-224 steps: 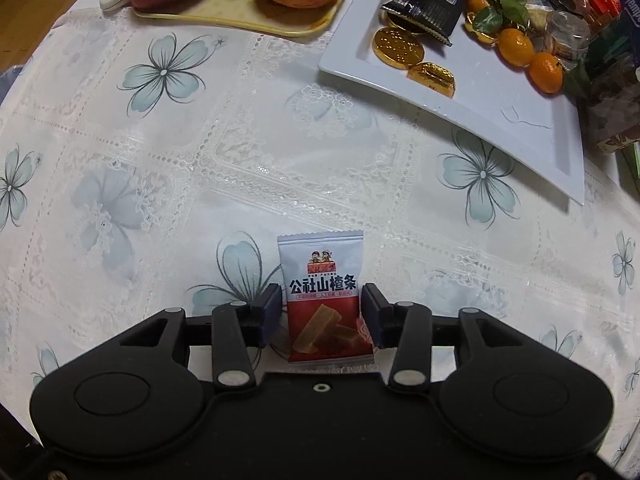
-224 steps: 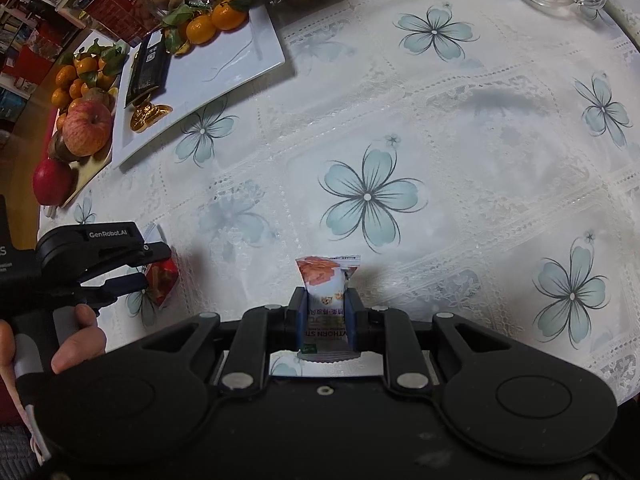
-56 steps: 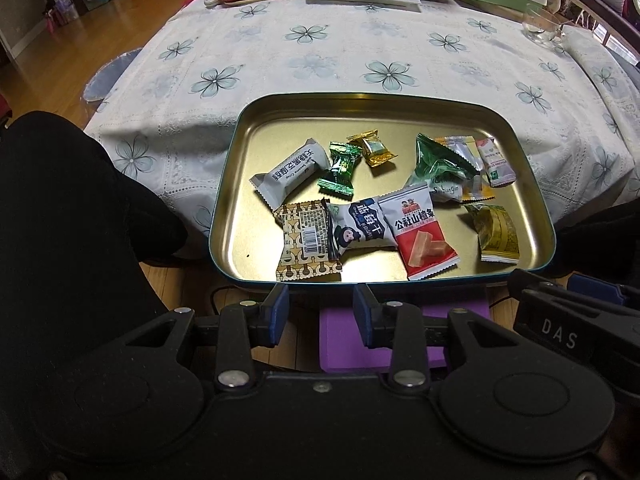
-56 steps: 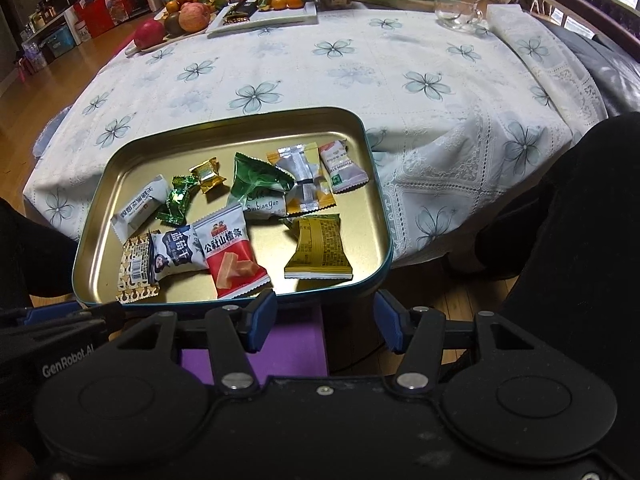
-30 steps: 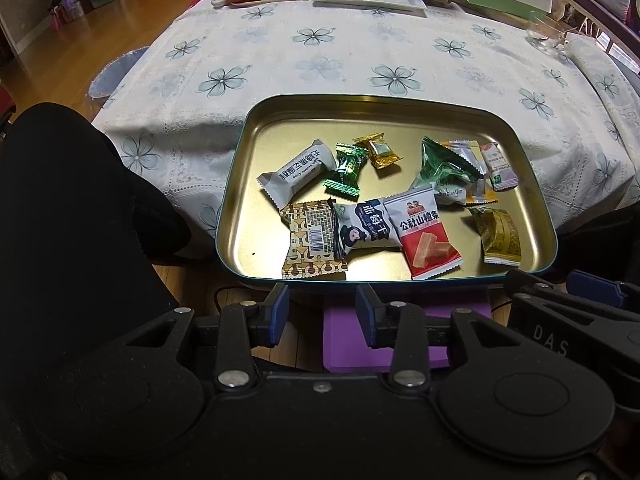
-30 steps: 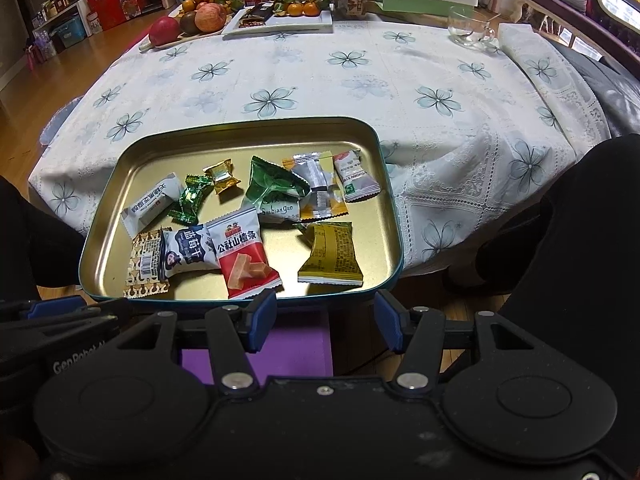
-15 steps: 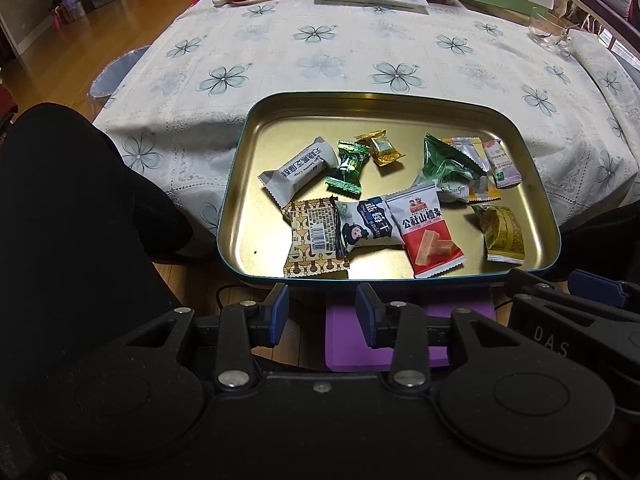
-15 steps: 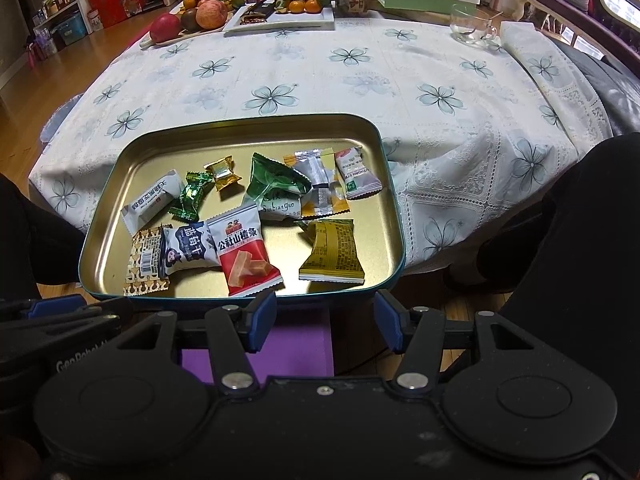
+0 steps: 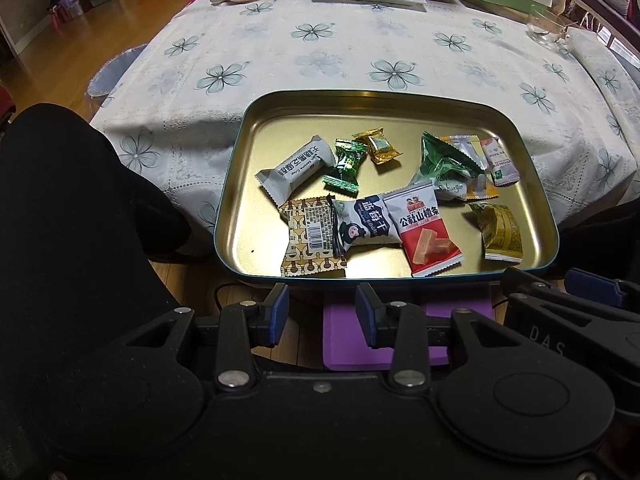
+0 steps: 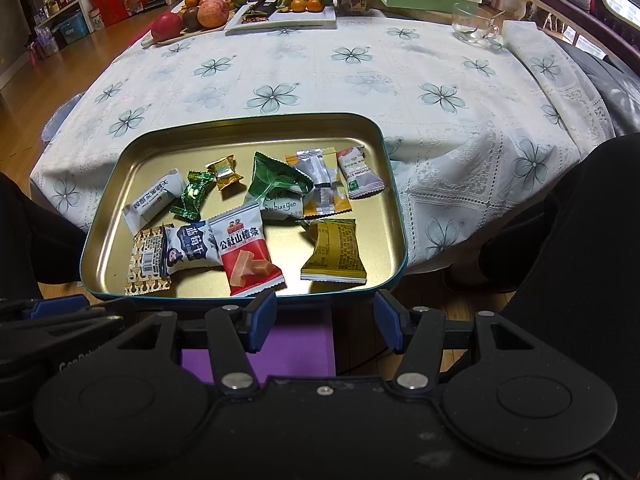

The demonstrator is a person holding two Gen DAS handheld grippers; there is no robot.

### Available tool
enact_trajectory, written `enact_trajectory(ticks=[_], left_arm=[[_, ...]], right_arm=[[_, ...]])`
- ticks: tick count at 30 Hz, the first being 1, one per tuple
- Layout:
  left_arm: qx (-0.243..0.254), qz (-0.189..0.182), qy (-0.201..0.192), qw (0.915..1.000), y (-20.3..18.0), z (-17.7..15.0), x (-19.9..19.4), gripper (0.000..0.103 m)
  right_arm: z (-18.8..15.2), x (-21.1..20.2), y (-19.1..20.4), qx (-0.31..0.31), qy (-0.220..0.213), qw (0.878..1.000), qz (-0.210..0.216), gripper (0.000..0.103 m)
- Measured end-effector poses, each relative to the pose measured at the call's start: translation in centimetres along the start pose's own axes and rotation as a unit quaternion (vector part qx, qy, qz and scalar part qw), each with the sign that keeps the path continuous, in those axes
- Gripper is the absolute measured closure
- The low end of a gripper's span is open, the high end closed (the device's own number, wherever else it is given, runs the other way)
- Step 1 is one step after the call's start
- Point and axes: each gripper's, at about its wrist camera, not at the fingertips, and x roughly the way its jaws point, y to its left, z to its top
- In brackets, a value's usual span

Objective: Organize snacks

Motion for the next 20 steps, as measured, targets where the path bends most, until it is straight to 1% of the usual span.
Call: enact_trajectory(ticks=[9,13,16,20], left_arm=[[0.001,0.001,0.0,1.0,-0.06,0.05,-0.05,0.056],[0.004,-0.005,-0.003,1.0,-0.11,-0.03,-0.1,0.055],[0.007,0.0,-0.009,0.9999,-0.18,-0.11,-0.22,0.055],[-0.001,0.008,-0.008,0.9999,0.01,-0.05,-0.12,0.055]], right_arm=[[0.0,0.01,0.1,-0.002,0.0,1.0,0.001,0.046],[-0.05,0.05,0.16,-0.004,0.001,1.0,0.002,0.046],[-0.08,0.1,0.14,-0.005,0.003,1.0,0.004,0.046],[-0.06,0.12,0.11,-0.006,0.003,1.0,0.004,0.046]])
